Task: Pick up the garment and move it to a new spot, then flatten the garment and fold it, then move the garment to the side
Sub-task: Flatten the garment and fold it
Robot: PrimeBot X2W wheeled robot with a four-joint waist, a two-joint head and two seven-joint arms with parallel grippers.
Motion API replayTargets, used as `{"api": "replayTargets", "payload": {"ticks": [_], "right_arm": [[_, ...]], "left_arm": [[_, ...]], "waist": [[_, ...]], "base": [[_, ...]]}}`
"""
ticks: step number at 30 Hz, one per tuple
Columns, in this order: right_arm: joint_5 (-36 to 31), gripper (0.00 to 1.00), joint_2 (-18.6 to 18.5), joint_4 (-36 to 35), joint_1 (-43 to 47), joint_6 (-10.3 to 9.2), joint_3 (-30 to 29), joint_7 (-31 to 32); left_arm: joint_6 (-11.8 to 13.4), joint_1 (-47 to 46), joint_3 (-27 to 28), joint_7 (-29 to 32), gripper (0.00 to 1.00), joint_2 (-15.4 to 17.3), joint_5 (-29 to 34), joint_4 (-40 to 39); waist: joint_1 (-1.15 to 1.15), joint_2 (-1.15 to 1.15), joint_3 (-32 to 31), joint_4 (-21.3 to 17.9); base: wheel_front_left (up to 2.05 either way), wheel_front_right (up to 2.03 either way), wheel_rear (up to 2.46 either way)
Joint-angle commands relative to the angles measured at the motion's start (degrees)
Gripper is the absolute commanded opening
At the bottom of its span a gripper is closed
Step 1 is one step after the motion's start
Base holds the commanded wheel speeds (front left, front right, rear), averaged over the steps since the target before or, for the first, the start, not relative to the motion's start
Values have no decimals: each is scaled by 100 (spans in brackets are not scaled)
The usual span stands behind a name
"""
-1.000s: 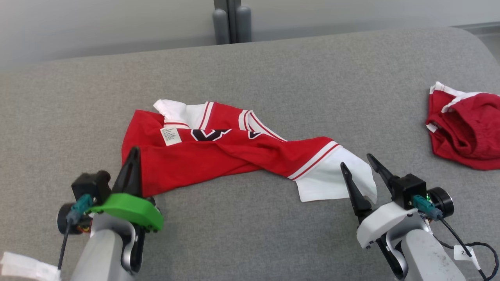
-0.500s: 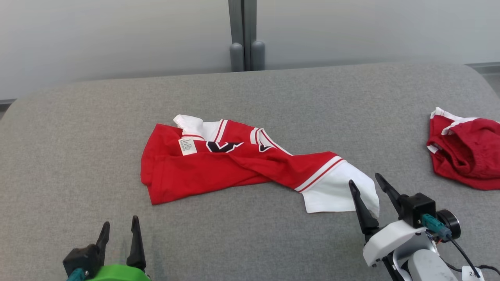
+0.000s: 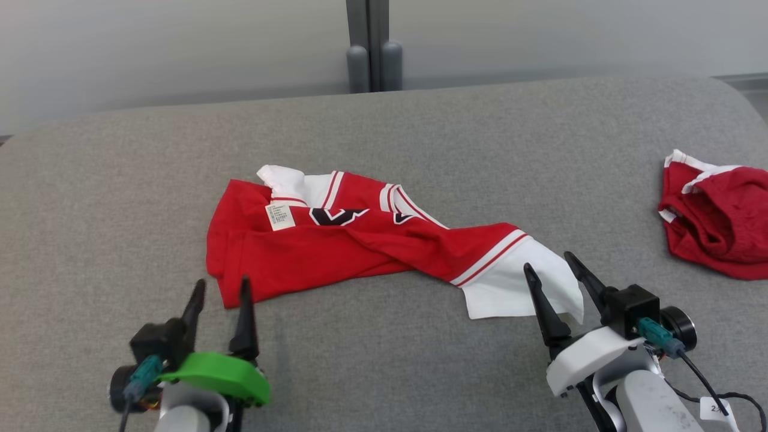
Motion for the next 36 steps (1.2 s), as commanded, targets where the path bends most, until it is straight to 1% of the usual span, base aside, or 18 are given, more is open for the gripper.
{"api": "replayTargets", "payload": {"ticks": [1,5,9,15,18,22,24,27,31,36], "right_arm": [[-52,100,-16,-10,-83,-9,13,-9],[-118,100,-1,-15,-250,-9,79,-9],[-154,100,3,-17,-367,-9,121,-9],[-92,100,6,-33,-474,-9,188,-9],[-82,100,6,-30,-488,-9,178,-9],[-98,100,6,12,-525,-9,219,-9],[-101,100,6,37,-541,-9,234,-9],[-95,100,7,59,-577,-9,256,-9],[-84,100,5,77,-605,-9,298,-9],[-70,100,6,90,-613,-9,356,-9]], "left_arm": [[-23,-290,-171,-4,100,3,-54,137],[-20,-997,-464,-3,100,145,-219,552],[-21,-1526,-330,-3,100,323,-383,1096],[-20,-1876,-571,-3,100,602,-577,1706],[-20,-1914,-660,-3,100,630,-721,1907],[-21,-1969,-626,-3,100,646,-827,2029],[-21,-1978,-625,-3,100,633,-823,2023],[-21,-1986,-452,-4,100,634,-722,2081],[-21,-1993,-343,-3,100,553,-590,2123],[-21,-2014,-518,-3,100,541,-627,2074]], "waist": [[0,0,287,-128],[0,0,590,-243],[0,0,803,-385],[0,0,1014,-522],[0,0,1052,-524],[0,0,1086,-514],[0,0,1085,-502],[0,0,1073,-483],[0,0,1075,-472],[0,0,1101,-454]], "base": [[0,0,0],[0,0,0],[0,0,0],[0,0,0],[0,0,0],[0,0,0],[0,0,0],[0,0,0],[0,0,0],[0,0,0]]}}
